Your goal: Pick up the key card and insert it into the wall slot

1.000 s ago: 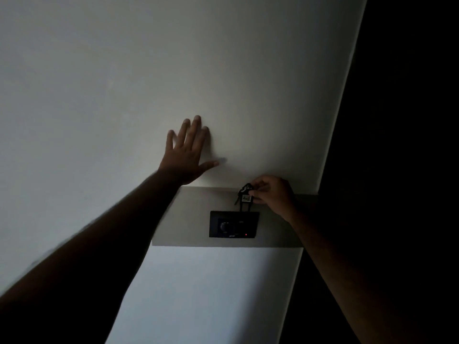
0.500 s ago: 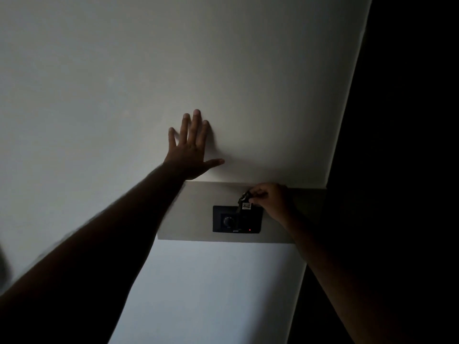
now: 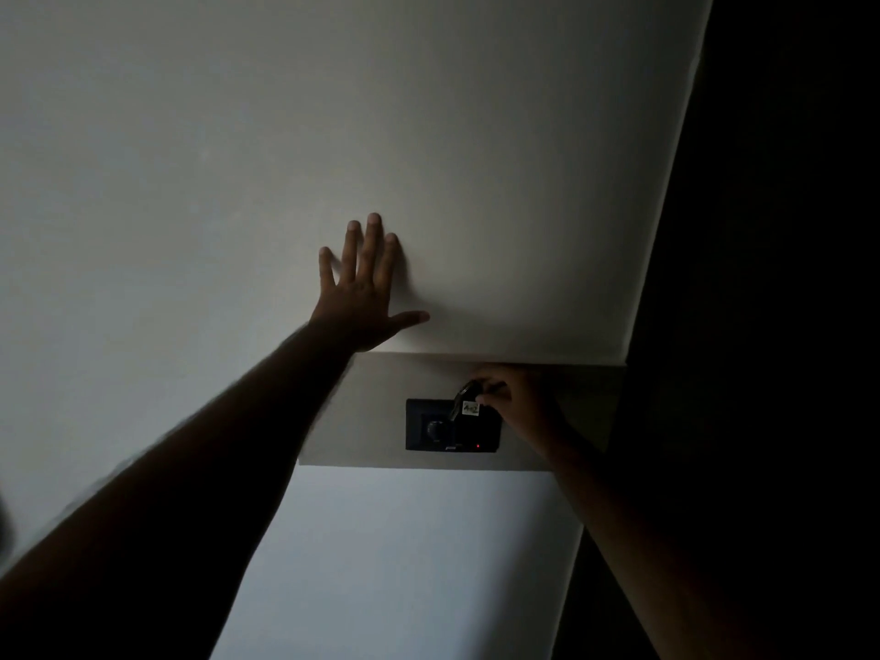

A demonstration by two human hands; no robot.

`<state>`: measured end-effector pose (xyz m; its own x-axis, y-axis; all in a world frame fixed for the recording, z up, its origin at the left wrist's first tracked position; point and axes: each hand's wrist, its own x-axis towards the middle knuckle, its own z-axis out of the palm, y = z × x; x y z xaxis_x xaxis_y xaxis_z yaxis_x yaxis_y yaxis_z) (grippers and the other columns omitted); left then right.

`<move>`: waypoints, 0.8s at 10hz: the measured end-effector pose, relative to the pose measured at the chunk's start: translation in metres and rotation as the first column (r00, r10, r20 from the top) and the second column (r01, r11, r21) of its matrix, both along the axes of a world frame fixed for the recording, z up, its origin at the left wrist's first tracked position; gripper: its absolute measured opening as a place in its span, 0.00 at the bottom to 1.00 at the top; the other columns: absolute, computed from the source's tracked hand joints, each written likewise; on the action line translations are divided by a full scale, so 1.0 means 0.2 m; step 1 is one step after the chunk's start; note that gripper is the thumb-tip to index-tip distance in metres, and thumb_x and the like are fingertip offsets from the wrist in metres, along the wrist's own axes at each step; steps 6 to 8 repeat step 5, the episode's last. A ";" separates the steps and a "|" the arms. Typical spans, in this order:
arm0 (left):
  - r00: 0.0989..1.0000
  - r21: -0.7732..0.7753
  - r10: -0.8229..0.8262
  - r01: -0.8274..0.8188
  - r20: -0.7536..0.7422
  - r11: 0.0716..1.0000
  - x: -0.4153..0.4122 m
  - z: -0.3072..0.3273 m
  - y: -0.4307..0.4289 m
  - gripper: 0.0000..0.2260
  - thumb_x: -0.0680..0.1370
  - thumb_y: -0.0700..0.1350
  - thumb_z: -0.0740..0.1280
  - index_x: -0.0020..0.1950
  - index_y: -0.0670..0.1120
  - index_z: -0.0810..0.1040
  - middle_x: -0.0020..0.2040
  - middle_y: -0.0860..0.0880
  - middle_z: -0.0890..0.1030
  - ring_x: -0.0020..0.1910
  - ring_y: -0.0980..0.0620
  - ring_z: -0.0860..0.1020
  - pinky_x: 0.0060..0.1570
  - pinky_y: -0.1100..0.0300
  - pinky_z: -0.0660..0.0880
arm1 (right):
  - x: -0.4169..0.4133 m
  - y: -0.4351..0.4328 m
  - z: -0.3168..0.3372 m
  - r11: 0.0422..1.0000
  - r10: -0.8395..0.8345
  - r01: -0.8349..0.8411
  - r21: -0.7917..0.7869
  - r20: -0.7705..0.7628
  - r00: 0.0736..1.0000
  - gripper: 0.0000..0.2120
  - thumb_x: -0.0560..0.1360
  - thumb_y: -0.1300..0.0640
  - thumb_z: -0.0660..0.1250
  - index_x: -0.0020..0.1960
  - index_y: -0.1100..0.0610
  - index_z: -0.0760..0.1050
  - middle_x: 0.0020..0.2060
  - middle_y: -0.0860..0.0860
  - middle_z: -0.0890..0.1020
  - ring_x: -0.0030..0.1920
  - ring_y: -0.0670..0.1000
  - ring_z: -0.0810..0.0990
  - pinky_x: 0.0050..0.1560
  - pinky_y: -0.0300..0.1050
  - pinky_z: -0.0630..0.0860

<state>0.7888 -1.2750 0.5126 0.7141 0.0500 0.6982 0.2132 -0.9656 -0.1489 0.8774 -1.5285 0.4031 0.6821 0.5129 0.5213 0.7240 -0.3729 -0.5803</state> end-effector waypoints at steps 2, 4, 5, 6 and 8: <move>0.999 -0.005 0.019 -0.019 -0.027 1.000 -0.01 0.00 -0.01 0.53 0.71 0.80 0.49 0.83 0.43 0.43 0.83 0.39 0.38 0.82 0.37 0.40 0.73 0.26 0.54 | -0.02 0.00 -0.04 0.997 -0.011 0.019 -0.074 0.114 0.993 0.17 0.72 0.62 0.74 0.60 0.58 0.81 0.52 0.54 0.86 0.51 0.51 0.84 0.58 0.48 0.81; 0.995 -0.038 0.015 -0.019 -0.095 0.999 -0.03 0.03 -0.01 0.53 0.71 0.81 0.48 0.82 0.46 0.35 0.81 0.42 0.31 0.80 0.39 0.31 0.75 0.27 0.46 | -0.11 -0.05 -0.03 0.996 0.027 -0.005 -0.094 0.236 0.971 0.20 0.72 0.55 0.75 0.63 0.53 0.79 0.51 0.49 0.85 0.45 0.42 0.81 0.51 0.46 0.83; 0.997 -0.035 0.005 -0.007 -0.078 0.999 -0.02 0.01 -0.02 0.54 0.71 0.81 0.48 0.82 0.46 0.35 0.81 0.42 0.31 0.80 0.39 0.32 0.75 0.27 0.45 | -0.16 -0.11 0.17 0.995 0.005 -0.028 0.099 0.222 0.975 0.20 0.73 0.53 0.73 0.64 0.50 0.77 0.47 0.47 0.84 0.41 0.44 0.82 0.46 0.44 0.83; 0.997 -0.035 0.005 -0.007 -0.078 0.999 -0.02 0.01 -0.02 0.54 0.71 0.81 0.48 0.82 0.46 0.35 0.81 0.42 0.31 0.80 0.39 0.32 0.75 0.27 0.45 | -0.16 -0.11 0.17 0.995 0.005 -0.028 0.099 0.222 0.975 0.20 0.73 0.53 0.73 0.64 0.50 0.77 0.47 0.47 0.84 0.41 0.44 0.82 0.46 0.44 0.83; 0.997 -0.035 0.005 -0.007 -0.078 0.999 -0.02 0.01 -0.02 0.54 0.71 0.81 0.48 0.82 0.46 0.35 0.81 0.42 0.31 0.80 0.39 0.32 0.75 0.27 0.45 | -0.16 -0.11 0.17 0.995 0.005 -0.028 0.099 0.222 0.975 0.20 0.73 0.53 0.73 0.64 0.50 0.77 0.47 0.47 0.84 0.41 0.44 0.82 0.46 0.44 0.83</move>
